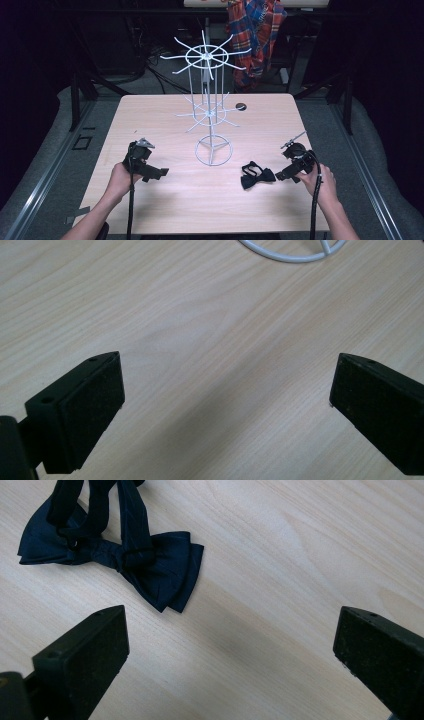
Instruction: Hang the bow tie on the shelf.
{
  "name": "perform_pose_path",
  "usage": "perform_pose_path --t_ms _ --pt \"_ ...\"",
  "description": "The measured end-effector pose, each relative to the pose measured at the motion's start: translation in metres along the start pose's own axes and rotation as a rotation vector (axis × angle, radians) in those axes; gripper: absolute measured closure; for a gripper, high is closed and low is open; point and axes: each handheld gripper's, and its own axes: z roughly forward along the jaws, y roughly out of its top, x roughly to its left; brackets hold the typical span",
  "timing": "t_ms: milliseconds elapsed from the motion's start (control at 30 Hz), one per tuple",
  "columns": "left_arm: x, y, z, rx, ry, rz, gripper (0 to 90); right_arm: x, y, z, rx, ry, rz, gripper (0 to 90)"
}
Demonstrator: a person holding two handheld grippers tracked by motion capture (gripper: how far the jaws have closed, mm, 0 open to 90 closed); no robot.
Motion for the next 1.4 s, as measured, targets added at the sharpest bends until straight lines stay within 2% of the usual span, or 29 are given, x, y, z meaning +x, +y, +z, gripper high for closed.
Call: perform_pose_path --t_ms 67,100,167,200,233,367,467,533,633,900,1033,1100,1333,1400 --pt "0.000 0.000 0.000 -0.003 -0.003 0.000 1.2 0.001 0.000 -0.001 0.003 0.002 -0.015 1.0" --pt "0.000 0.000 0.000 -0.003 -0.003 0.000 1.2 0.002 0.000 0.000 -0.013 -0.004 -0.003 0.9" --pt "0.000 0.000 0.000 0.000 -0.002 0.002 1.2 0.002 0.000 -0.002 -0.002 -0.003 -0.019 0.7" --pt "0.000 0.000 0.000 0.000 -0.002 0.002 1.2 0.003 0.000 -0.003 -0.005 -0.017 -0.027 0.7" --pt "0.000 0.000 0.000 0.001 -0.004 0.004 1.2 0.004 0.001 -0.003 -0.011 -0.004 -0.019 0.7" --pt "0.000 -0.001 -0.001 -0.001 -0.006 0.000 1.2 0.005 0.003 -0.003 -0.019 -0.014 -0.030 0.7" --pt "0.000 0.000 -0.001 -0.004 -0.004 0.000 1.3 0.007 0.006 -0.002 -0.009 -0.019 -0.047 0.7" --pt "-0.001 0.000 0.000 -0.001 -0.007 0.008 1.2 0.009 0.007 -0.001 -0.010 0.000 -0.046 0.4" --pt "-0.001 0.000 0.001 0.003 -0.008 0.009 1.2 0.010 0.008 -0.002 -0.014 -0.012 -0.061 0.4" --pt "-0.001 0.001 0.001 0.003 -0.008 0.011 1.2 0.016 0.012 -0.001 -0.046 0.006 -0.059 0.3" --pt "-0.001 0.001 0.000 0.002 -0.007 0.011 1.2 0.022 0.016 -0.001 -0.036 -0.003 -0.092 0.4" --pt "-0.001 0.000 0.000 0.002 -0.007 0.011 1.2 0.025 0.018 0.000 -0.043 0.007 -0.093 0.4" --pt "-0.001 0.000 0.000 0.002 -0.012 0.011 1.2 0.035 0.025 0.004 -0.033 0.009 -0.155 0.6" --pt "-0.001 0.001 0.000 0.003 -0.020 0.010 1.2 0.038 0.027 0.006 -0.033 0.028 -0.177 1.3"
